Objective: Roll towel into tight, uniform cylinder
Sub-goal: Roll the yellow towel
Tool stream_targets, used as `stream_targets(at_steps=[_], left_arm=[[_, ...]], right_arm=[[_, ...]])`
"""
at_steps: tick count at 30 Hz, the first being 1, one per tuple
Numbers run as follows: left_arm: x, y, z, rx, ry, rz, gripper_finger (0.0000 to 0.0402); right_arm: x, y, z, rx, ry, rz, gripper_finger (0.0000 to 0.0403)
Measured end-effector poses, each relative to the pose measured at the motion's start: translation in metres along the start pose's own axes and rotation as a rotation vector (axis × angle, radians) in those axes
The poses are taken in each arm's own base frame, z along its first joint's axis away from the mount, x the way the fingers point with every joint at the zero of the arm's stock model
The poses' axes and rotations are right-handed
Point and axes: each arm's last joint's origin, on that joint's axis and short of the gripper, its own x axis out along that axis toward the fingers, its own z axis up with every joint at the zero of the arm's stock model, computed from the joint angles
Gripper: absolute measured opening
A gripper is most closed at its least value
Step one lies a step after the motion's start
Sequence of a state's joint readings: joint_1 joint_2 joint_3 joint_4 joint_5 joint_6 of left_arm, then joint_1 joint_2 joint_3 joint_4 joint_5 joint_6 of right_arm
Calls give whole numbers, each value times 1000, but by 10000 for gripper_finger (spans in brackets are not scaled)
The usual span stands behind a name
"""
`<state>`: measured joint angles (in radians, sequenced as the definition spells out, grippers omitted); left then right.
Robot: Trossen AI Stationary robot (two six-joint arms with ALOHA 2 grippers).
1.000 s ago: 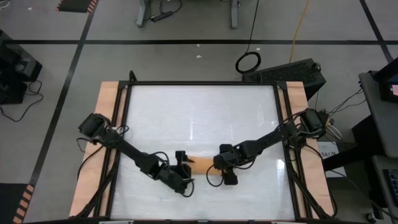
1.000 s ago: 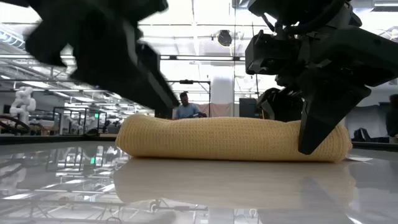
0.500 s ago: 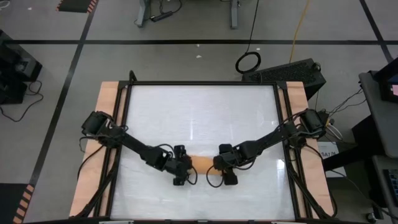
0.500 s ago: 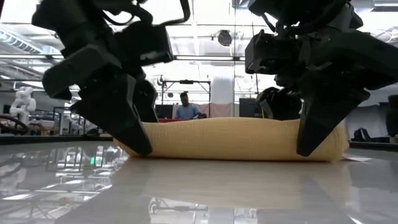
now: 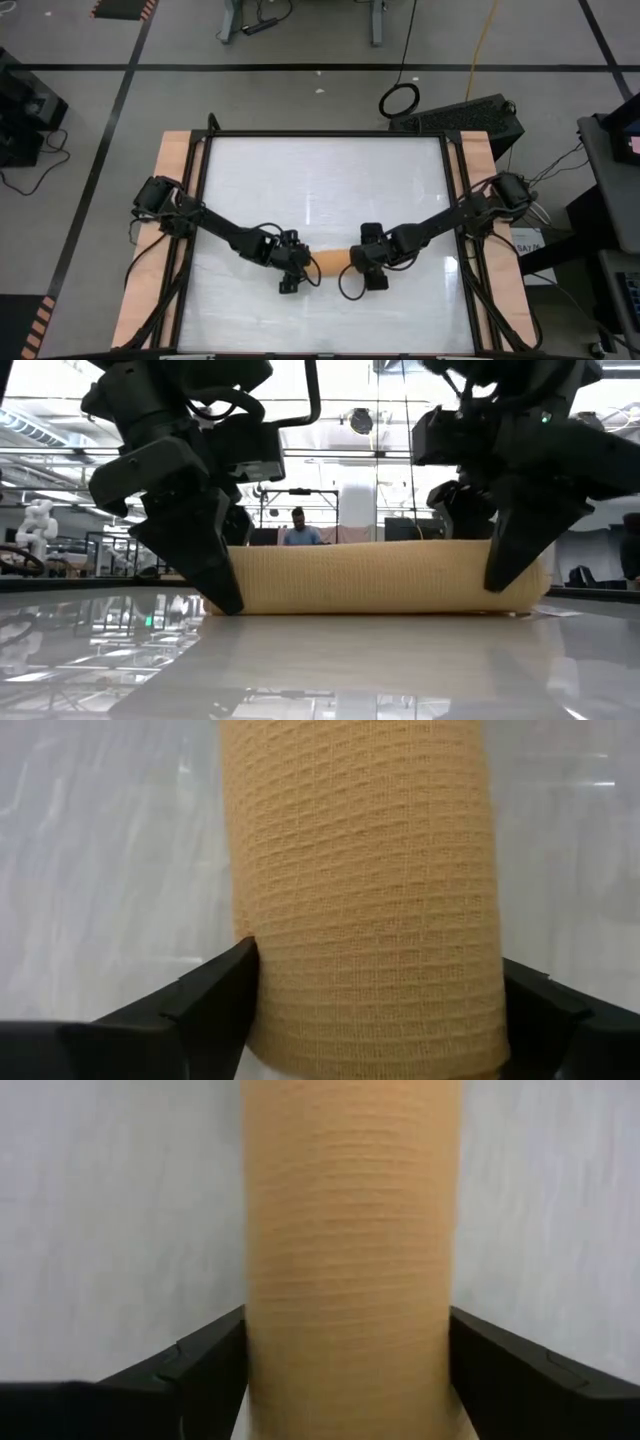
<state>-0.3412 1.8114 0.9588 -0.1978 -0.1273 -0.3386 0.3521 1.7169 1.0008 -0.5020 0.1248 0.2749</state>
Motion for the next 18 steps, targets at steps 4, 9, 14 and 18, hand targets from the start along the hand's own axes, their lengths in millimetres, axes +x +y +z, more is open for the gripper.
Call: stream_targets(at_steps=[4,9,14,18], left_arm=[[0,0,0,3,-4,-2,310],[0,0,0,4,-4,-2,310],[0,0,0,6,-3,-1,310],[0,0,0,7,-3,-1,310]], right_arm=[[-6,4,0,7,-22,6,302],[-10,7,-1,38,-18,50,302],[-24,6,-1,65,-35,46,302],[-31,4,-4,56,-40,-7,302]])
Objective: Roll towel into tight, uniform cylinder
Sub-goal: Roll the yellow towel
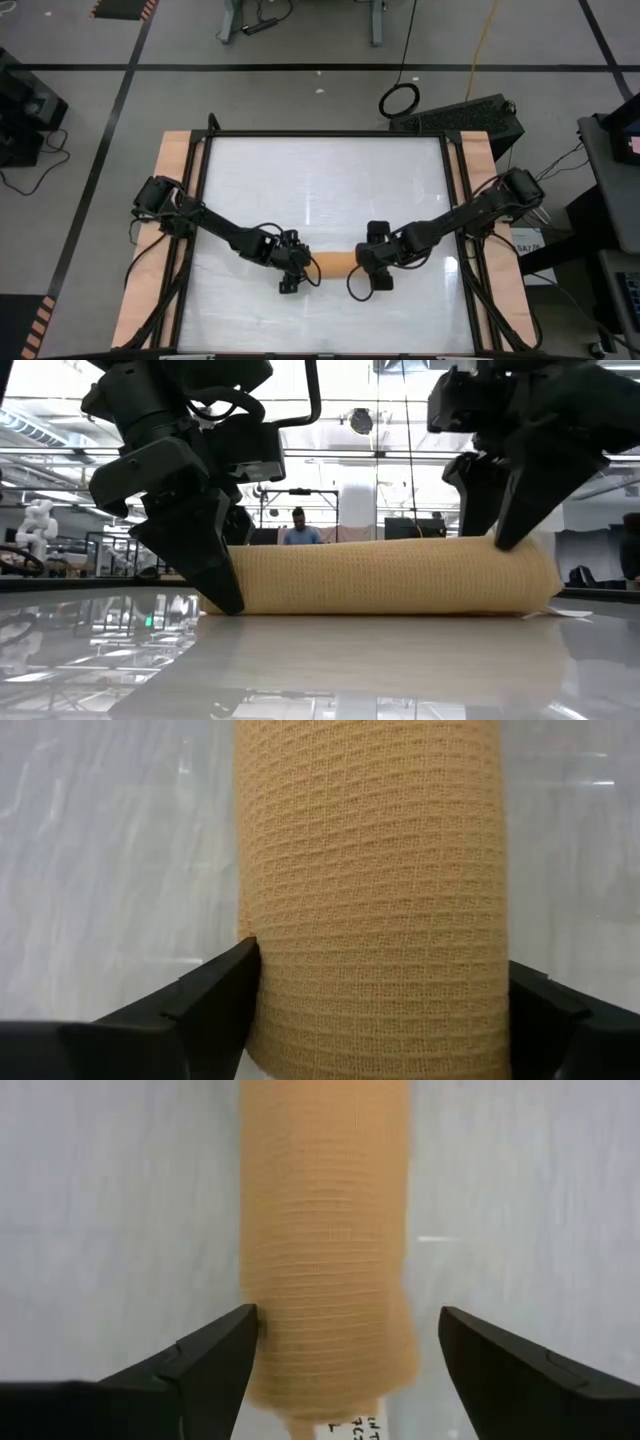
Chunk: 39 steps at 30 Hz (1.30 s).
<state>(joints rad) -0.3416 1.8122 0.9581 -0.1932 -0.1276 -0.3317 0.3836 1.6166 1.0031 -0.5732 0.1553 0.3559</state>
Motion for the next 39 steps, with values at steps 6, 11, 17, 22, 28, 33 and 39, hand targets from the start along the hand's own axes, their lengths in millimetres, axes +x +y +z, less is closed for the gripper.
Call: stream_targets(at_steps=[6,11,17,22,28,33,39], left_arm=[[0,0,0,0,0,1,310],[0,0,0,0,-1,2,310],[0,0,0,7,-2,3,310],[0,0,0,8,4,5,310],[-10,2,-4,6,73,-9,310],[-51,4,-10,0,150,0,310],[-104,2,-1,7,-33,9,310]], right_arm=[[-4,8,0,-41,-38,16,299],[-1,19,-5,-13,-69,50,277],[14,18,-23,71,-59,46,254],[19,16,-27,101,-79,39,252],[19,18,-23,99,-119,60,251],[19,18,-24,102,-106,58,251],[19,18,-24,107,-111,61,251]])
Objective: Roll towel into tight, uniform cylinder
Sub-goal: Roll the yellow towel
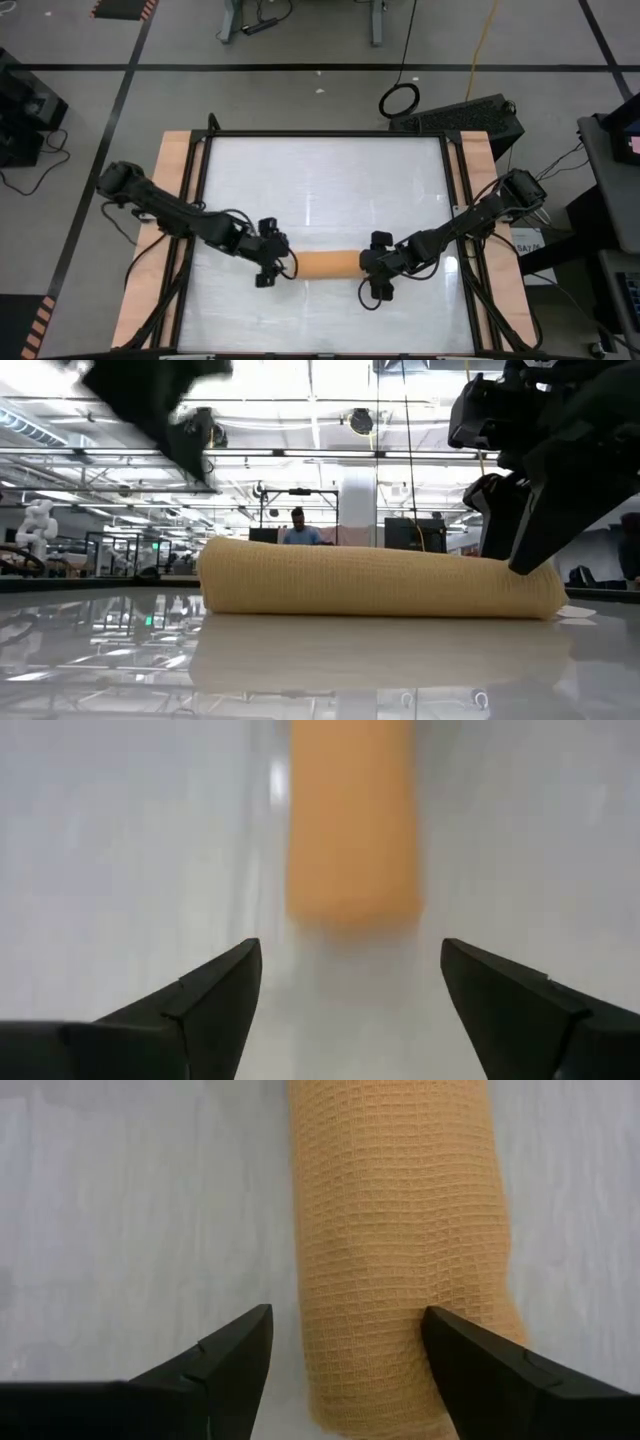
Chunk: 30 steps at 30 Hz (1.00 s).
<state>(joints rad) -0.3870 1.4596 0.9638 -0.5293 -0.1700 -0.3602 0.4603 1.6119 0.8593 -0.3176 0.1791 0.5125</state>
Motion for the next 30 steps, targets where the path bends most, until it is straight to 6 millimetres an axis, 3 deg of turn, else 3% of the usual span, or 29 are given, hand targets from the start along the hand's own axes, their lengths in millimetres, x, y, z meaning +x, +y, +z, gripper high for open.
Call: stream_targets(at_steps=[3,5,16,20,25,30], left_arm=[[-13,-9,20,-7,-311,-35,310],[-11,-16,26,24,-438,-83,310],[70,-18,19,34,-613,-157,310],[86,-18,19,-2,-655,-174,310],[103,-21,11,-4,-619,-147,285],[112,-23,5,-31,-602,-81,225]], right_arm=[[0,0,0,0,0,-1,251],[0,-1,0,0,0,-2,251],[-44,-3,17,-10,-146,-7,251],[-45,3,20,-27,-313,40,242],[-19,4,7,-57,-618,176,171],[4,-10,-14,-25,-719,156,63]])
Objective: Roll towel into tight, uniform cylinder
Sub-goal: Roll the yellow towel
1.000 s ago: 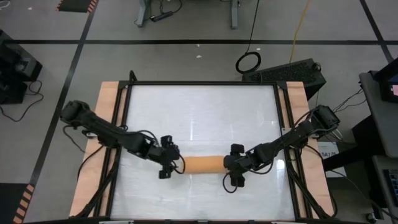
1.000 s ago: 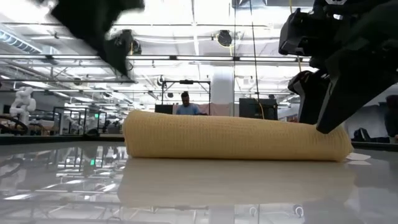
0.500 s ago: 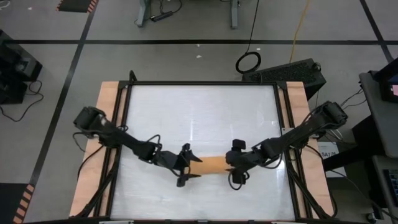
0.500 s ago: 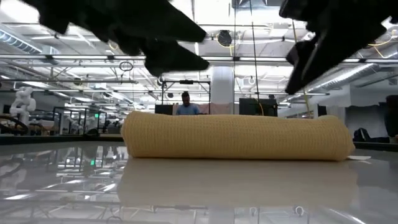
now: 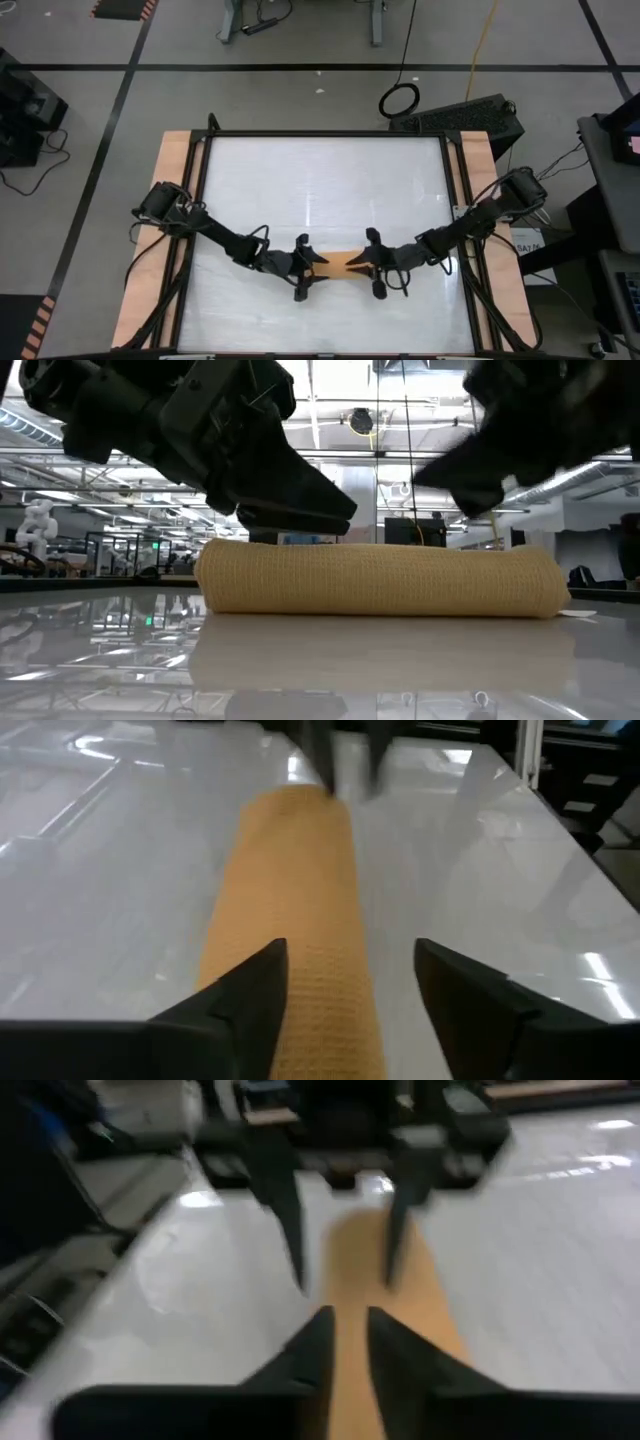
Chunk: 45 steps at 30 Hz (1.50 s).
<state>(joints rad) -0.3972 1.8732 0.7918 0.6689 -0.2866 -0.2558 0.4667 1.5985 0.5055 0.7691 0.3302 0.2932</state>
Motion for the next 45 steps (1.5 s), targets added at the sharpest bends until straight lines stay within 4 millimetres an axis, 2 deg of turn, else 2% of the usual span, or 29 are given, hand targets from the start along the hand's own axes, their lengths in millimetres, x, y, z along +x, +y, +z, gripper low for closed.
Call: stream_targets(at_steps=[2,4,8,12,20,26,38,42,45], left_arm=[[0,-1,-1,2,-5,15,199],[0,0,-3,6,4,27,176],[-3,4,-14,0,44,54,139],[-7,9,-24,-27,69,64,117],[-11,12,-31,-47,71,75,111],[-15,10,-23,-43,59,38,111],[-49,0,28,44,-78,-32,111],[-48,1,29,24,-114,-15,111],[-39,4,19,7,-80,4,111]], right_arm=[[3,-6,-12,-12,30,-27,22],[7,-8,-19,-19,53,-42,8],[17,-12,-31,-7,54,-53,19],[24,-15,-45,-6,60,-60,9],[33,-19,-61,29,48,-66,2],[30,-16,-51,26,11,-44,1],[6,-9,1,-40,-99,-15,1],[3,-8,6,-51,-109,-15,1],[4,-9,6,-46,-106,-20,1]])
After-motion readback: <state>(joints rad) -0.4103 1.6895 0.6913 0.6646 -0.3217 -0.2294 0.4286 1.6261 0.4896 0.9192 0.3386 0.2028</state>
